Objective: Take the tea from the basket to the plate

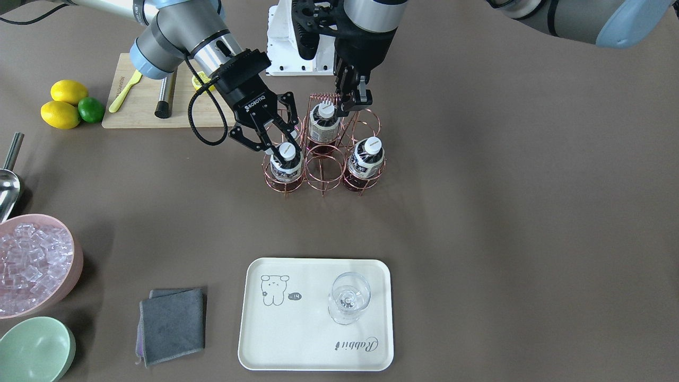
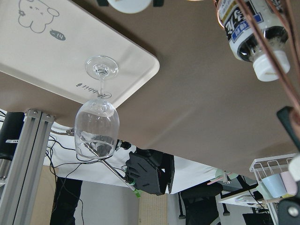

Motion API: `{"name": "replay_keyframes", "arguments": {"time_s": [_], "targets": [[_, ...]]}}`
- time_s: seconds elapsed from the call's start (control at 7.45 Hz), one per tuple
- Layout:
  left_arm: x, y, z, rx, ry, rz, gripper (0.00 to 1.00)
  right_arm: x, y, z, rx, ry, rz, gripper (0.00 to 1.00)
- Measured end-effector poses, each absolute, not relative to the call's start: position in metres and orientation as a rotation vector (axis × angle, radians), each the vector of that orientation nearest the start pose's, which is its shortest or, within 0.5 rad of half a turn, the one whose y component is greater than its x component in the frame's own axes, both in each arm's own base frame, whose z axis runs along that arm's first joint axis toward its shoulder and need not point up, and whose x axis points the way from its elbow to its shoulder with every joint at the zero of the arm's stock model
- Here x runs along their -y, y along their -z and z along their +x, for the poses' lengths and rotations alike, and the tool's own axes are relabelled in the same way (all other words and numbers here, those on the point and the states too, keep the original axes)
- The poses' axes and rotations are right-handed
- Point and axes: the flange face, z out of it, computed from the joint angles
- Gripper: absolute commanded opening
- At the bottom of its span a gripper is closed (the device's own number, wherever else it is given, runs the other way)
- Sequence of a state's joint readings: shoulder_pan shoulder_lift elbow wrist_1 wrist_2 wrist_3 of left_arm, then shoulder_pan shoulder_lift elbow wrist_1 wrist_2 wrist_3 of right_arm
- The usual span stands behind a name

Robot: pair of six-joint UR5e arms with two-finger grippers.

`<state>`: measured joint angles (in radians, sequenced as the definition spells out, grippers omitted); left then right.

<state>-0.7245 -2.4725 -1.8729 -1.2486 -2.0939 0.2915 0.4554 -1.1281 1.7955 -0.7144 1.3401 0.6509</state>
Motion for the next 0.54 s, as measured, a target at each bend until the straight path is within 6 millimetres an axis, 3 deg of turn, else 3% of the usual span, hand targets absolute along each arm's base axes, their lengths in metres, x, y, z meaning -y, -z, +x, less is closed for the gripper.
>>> {"name": "replay_keyframes", "arguments": {"time_s": [0.27,0.54], "targets": [[0.463,-0.038,0.397,-0.76,-1.267,0.748,0.0,0.4,-0.2,-0.455,1.046,0.2,1.103,0.0],[0.463,-0.038,0.397,-0.76,-1.267,0.748,0.0,0.409,-0.185,-0.43,1.043,0.226,1.072,0.0]]}}
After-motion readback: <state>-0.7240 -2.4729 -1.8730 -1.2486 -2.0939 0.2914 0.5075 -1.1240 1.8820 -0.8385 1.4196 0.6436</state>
